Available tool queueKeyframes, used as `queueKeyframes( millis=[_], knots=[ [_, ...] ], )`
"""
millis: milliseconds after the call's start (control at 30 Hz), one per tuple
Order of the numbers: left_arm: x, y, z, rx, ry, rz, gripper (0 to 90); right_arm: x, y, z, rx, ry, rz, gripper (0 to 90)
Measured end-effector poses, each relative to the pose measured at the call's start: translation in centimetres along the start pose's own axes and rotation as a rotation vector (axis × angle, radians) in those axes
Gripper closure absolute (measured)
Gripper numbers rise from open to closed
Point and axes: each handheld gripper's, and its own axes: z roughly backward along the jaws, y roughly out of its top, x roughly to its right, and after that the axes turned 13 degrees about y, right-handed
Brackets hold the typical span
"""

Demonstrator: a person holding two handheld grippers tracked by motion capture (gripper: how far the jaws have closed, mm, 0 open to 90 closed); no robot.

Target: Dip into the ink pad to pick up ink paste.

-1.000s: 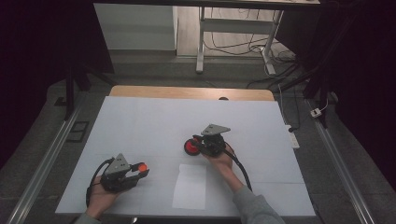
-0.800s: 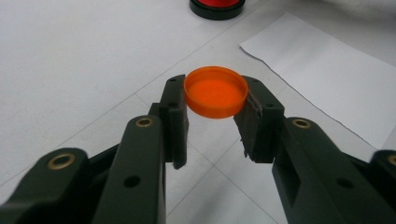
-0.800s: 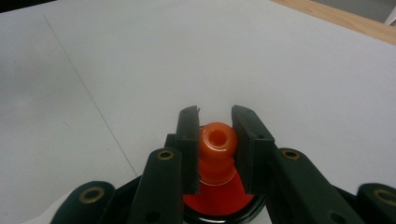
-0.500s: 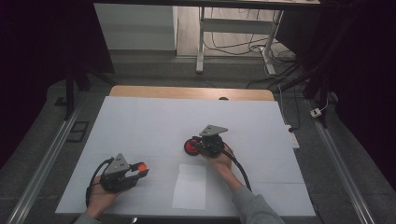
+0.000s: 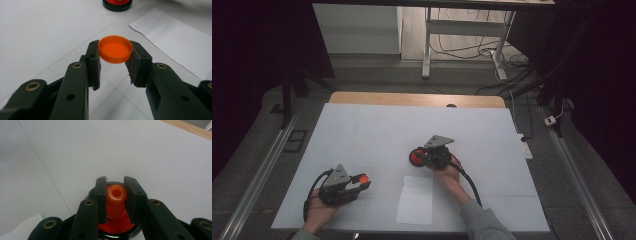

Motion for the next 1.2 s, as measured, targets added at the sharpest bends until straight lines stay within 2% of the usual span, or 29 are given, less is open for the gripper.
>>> queueKeyframes(
  millis=[367, 1200],
  knots=[
    [-0.13, 0.01, 0.17, 0.003, 0.002, 0.002, 64.9, 0.25, -0.34, 0.04, 0.03, 0.017, -0.014, 72.6],
    [-0.33, 0.08, 0.32, 0.016, -0.01, 0.028, 64.9, -0.08, -0.92, -0.05, 0.066, -0.007, 0.007, 72.6]
  ],
)
